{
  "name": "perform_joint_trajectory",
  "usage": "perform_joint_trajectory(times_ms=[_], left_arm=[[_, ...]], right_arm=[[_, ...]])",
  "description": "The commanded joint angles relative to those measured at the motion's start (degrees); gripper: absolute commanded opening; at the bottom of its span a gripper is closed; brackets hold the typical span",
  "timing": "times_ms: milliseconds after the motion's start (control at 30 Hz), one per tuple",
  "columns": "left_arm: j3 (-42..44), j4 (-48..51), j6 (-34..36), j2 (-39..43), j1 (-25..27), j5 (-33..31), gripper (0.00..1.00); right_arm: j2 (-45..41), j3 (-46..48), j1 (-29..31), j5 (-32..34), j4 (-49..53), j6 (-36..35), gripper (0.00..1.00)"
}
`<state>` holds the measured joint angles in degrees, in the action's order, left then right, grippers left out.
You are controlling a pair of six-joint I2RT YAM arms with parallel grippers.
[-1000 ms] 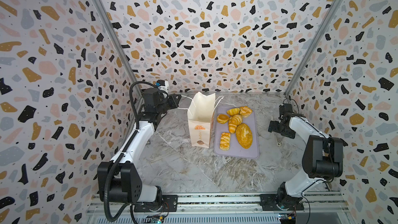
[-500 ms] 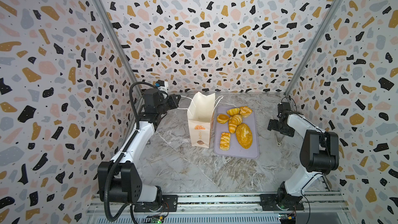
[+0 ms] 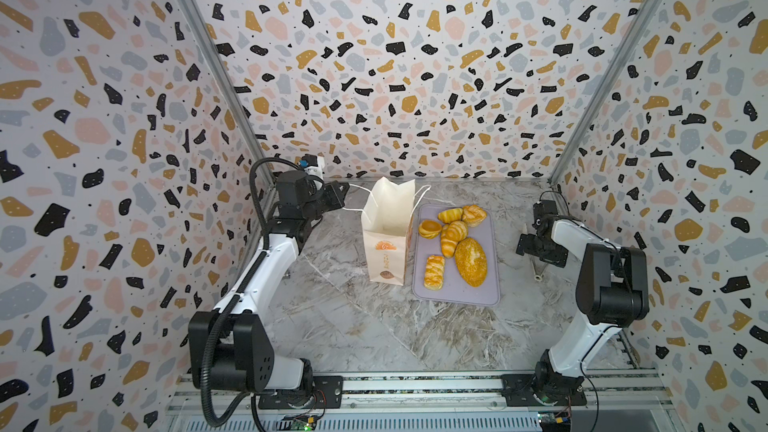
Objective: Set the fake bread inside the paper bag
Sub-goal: 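Lower the right gripper and close it on the metal tongs' handle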
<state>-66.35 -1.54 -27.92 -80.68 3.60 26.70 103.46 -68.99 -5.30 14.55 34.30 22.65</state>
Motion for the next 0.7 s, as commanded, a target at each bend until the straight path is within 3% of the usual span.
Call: perform_joint_trajectory(times_ms=[0,667], left_arm=[[0.5,-2.0,-0.1,1.0,0.3,0.6,0.00],[0.4,-1.8,0.1,1.2,0.4,0.5,0.00]], right_arm=[[-0.7,0.2,-0.5,-0.7,0.4,1.5,0.98],[1.7,1.0,-0.9,-1.9,-1.1,1.2,0.94]])
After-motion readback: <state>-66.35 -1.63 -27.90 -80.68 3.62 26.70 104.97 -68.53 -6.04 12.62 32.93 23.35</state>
